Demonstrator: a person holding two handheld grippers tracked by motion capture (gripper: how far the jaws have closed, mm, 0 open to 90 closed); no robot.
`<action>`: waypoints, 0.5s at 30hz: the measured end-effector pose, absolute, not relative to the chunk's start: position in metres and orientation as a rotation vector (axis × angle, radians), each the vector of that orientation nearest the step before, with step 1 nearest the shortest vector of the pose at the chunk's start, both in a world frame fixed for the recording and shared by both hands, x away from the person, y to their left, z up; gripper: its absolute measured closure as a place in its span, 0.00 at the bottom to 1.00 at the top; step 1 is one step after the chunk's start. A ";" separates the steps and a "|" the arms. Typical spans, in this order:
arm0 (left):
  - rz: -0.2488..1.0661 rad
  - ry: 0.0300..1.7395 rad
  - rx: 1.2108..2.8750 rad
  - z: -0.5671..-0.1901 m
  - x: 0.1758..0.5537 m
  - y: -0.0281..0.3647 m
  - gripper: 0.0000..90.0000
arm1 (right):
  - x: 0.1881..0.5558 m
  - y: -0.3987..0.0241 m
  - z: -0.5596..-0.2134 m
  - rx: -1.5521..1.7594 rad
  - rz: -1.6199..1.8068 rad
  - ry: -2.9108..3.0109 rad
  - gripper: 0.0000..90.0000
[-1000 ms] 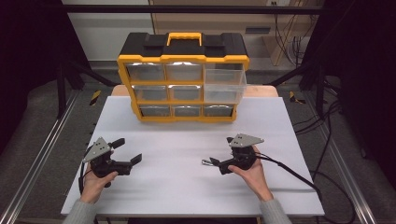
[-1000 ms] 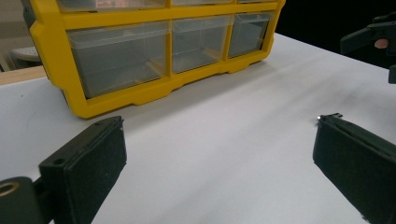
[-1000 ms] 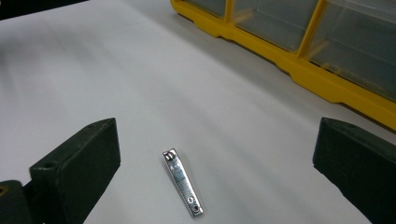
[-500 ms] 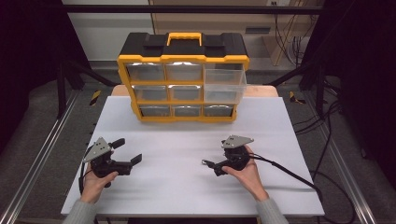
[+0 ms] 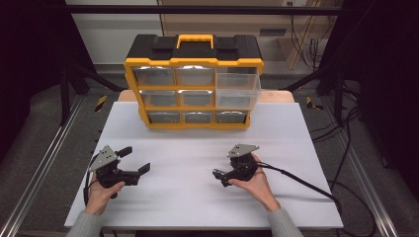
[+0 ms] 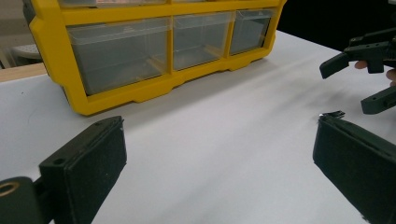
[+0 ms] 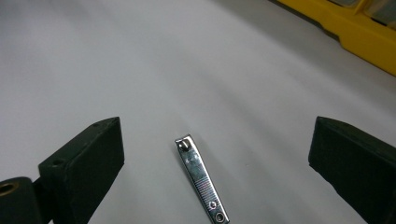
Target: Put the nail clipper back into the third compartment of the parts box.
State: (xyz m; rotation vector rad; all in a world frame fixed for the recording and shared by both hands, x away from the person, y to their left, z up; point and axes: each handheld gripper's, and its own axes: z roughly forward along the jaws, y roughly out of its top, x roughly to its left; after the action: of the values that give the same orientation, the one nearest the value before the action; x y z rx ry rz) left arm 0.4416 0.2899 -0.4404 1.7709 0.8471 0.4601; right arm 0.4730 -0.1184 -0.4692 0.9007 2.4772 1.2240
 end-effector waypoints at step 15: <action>0.461 0.848 1.779 -0.441 0.442 0.289 0.03 | 0.480 -0.111 -0.483 0.897 1.151 2.553 0.23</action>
State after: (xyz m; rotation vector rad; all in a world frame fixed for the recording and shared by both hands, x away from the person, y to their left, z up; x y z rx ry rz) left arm 0.4419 0.2894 -0.4412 1.7790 0.8477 0.4609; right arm 0.4798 -0.1108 -0.4829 0.8974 2.5528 1.1514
